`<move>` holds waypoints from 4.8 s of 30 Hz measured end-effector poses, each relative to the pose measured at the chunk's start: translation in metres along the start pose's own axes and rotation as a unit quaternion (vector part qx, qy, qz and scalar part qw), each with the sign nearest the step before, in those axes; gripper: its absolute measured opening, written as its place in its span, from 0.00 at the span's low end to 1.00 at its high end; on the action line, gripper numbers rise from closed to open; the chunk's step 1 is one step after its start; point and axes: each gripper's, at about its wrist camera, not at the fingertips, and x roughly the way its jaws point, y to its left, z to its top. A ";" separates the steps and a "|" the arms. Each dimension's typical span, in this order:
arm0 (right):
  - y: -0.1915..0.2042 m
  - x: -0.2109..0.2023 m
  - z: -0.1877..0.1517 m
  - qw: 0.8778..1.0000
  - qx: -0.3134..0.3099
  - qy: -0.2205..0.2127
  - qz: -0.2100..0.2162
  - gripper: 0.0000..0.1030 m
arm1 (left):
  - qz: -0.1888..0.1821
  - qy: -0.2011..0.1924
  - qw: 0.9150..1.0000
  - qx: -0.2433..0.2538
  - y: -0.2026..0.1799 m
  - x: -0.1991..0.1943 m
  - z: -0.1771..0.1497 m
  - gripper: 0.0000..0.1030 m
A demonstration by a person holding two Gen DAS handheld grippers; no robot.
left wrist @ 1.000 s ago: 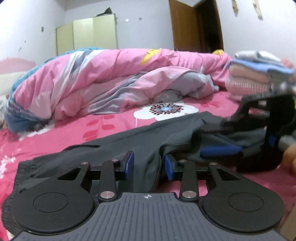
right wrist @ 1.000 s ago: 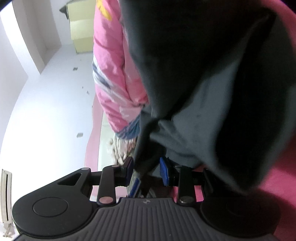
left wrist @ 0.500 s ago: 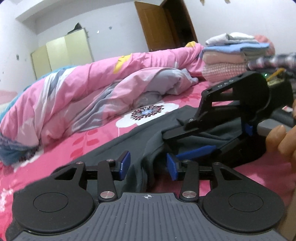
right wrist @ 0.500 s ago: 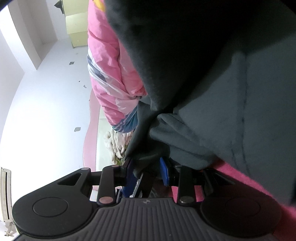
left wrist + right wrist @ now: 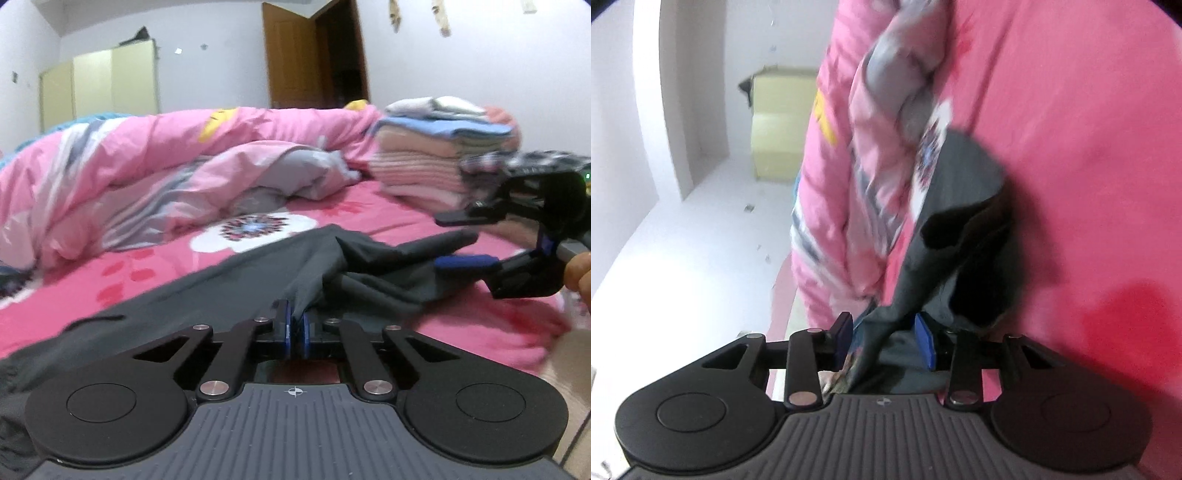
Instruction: Fold clothes
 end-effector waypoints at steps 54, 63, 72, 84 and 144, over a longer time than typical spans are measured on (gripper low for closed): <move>0.055 0.065 -0.029 0.903 -0.308 -0.032 -0.298 0.01 | -0.112 -0.071 0.988 -0.080 0.048 -0.009 -0.042 0.03; 0.030 0.082 -0.031 0.834 -0.390 0.012 -0.390 0.00 | -0.118 -0.040 0.990 0.073 0.007 -0.009 -0.054 0.03; 0.027 0.083 -0.038 0.810 -0.432 0.024 -0.396 0.00 | -0.095 -0.015 0.986 0.138 -0.003 -0.008 -0.064 0.04; 0.031 0.019 -0.001 0.928 -0.210 -0.055 -0.301 0.17 | -0.092 -0.019 0.986 0.141 -0.003 -0.011 -0.065 0.04; 0.106 0.184 -0.177 0.495 -0.815 0.257 -0.154 0.09 | -0.208 0.009 0.965 -0.160 0.084 0.019 -0.034 0.04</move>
